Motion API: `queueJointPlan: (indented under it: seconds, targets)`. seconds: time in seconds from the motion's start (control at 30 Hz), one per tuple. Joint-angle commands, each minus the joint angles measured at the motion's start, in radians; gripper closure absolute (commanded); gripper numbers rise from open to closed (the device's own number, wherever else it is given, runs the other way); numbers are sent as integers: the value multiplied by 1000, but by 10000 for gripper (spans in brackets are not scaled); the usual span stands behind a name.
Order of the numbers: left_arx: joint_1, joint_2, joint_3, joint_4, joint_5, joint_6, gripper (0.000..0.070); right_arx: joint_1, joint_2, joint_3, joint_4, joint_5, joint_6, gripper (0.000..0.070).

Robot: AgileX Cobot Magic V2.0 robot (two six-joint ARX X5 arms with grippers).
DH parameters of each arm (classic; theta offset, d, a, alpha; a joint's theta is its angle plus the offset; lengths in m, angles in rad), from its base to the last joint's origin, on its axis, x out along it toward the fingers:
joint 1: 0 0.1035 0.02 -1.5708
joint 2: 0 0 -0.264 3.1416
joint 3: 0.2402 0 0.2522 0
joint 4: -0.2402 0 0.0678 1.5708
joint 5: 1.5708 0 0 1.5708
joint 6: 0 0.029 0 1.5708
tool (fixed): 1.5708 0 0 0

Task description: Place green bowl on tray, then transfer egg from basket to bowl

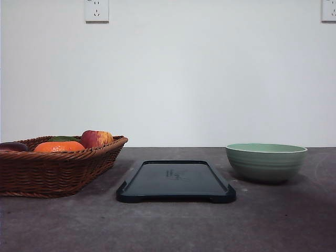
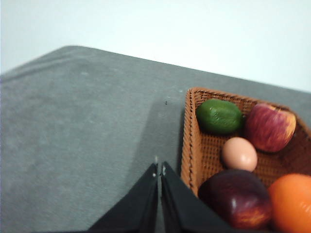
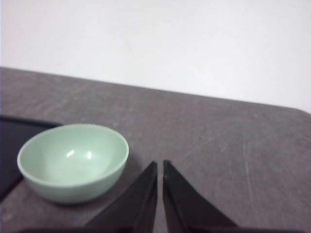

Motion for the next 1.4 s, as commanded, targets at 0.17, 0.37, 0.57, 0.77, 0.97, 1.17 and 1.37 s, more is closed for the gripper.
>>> queueJointPlan:
  seconds: [0.17, 0.37, 0.57, 0.77, 0.97, 1.17, 1.37]
  targets:
    - [-2, 0, -18, 6, 14, -272, 700, 0, 1, -3, 40, 4, 236, 691]
    - [-2, 0, -16, 16, 147, -417, 700, 0, 1, -2, 37, 0, 559, 692]
    - [-2, 1, 12, 208, 157, -391, 699, 0, 2, 31, 82, -13, 609, 694]
    - [-2, 32, 132, 206, 157, -184, 699, 0, 39, 132, 77, -56, 515, 694]
    - [-2, 180, 343, 26, 158, -98, 699, 0, 203, 321, 34, -63, 439, 694]
    - [-2, 364, 551, -109, 207, -19, 699, 0, 421, 535, -59, -148, 300, 694]
    - [-2, 550, 731, -258, 280, 41, 699, 0, 628, 703, -168, -271, 163, 694]
